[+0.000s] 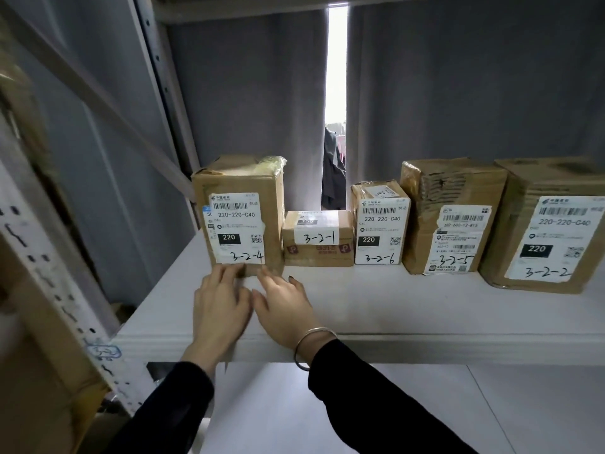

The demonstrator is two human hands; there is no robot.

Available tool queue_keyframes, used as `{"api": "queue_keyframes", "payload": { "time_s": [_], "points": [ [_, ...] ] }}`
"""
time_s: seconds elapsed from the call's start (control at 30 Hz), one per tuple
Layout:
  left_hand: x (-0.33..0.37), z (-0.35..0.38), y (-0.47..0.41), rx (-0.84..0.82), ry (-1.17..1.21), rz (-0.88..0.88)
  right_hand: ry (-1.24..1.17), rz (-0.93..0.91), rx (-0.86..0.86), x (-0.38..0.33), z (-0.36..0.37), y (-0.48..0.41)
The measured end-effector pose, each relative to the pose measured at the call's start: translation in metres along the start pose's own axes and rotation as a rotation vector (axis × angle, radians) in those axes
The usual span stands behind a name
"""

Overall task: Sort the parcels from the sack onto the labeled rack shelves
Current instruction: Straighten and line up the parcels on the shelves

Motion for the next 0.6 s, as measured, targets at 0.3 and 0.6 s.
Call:
{"api": "queue_keyframes", "payload": {
  "time_s": [0.3,0.6],
  "points": [
    [0.003,0.011,-0.003,-0.082,0.014,0.044,-0.005,0.059,-0.013,0.002,0.001,-0.01],
    [0.105,0.039,-0.012,0.006,0.201,0.291,0.017,0.166,0.183,0.071,-0.064,0.015]
  ]
}}
Point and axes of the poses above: each hand's wrist, its own y-axis away from the middle knuckle, its own z-axis out of the palm, x = y × z, the point moved 9 cm from there along -y, towards the middle knuckle, and after that the axes turned 15 degrees about z, right-handed, at the moved point
